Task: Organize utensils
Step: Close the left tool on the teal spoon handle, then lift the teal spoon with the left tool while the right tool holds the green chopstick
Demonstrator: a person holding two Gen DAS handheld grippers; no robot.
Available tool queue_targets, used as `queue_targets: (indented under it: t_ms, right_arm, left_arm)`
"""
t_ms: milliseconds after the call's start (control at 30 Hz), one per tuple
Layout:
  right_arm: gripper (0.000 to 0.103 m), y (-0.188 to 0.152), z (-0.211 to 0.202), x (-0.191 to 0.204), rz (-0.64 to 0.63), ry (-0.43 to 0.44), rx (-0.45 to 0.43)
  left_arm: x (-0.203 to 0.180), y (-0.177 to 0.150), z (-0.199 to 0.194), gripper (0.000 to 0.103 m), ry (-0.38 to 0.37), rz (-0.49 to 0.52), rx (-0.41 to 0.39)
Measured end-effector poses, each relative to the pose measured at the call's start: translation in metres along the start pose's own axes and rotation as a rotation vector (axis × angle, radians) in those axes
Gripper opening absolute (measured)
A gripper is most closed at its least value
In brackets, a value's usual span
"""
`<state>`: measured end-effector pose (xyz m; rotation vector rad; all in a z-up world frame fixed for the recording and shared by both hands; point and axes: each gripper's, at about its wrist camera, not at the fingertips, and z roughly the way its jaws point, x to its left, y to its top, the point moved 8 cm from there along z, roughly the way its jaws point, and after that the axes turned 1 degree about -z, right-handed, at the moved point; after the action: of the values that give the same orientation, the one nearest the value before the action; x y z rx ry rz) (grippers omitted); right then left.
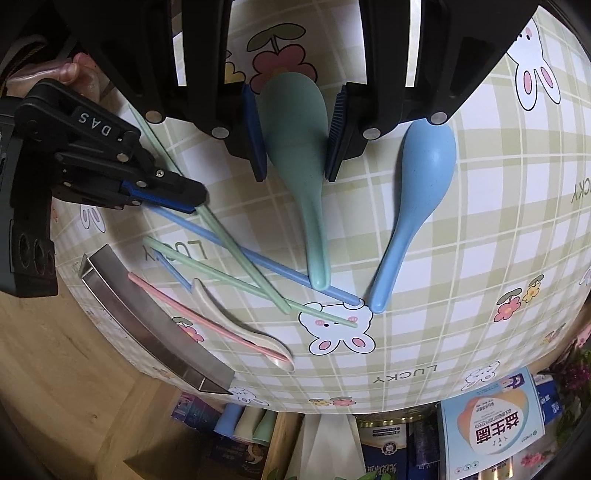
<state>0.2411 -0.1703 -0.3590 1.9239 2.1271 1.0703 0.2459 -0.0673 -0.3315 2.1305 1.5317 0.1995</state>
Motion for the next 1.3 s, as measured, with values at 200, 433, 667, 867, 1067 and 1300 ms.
queue_targets:
  t_ms: [200,433,667,867,1067,1300]
  right_arm:
    - [0.006,0.000,0.000,0.000,-0.001,-0.002,0.000]
    - [0.006,0.000,0.000,0.000,0.000,0.000,0.000]
    - [0.006,0.000,0.001,0.000,0.006,0.006,-0.001]
    - [0.006,0.000,0.001,-0.001,0.016,0.015,-0.004]
    - [0.006,-0.001,0.000,-0.001,0.018,0.017,-0.002]
    - [0.006,-0.002,0.000,-0.002,0.026,0.019,0.003]
  left_arm:
    - [0.006,0.003,-0.002,0.031,0.051,0.028,0.005]
    - [0.008,0.017,-0.004,0.026,0.151,0.129,0.009]
    - [-0.006,0.024,0.006,0.011,0.133,0.174,0.067]
    - [0.002,0.022,0.016,0.012,0.167,0.124,0.110]
    - [-0.002,0.025,0.024,0.014,0.230,0.160,0.122]
    - [0.000,0.024,0.027,0.015,0.245,0.138,0.107]
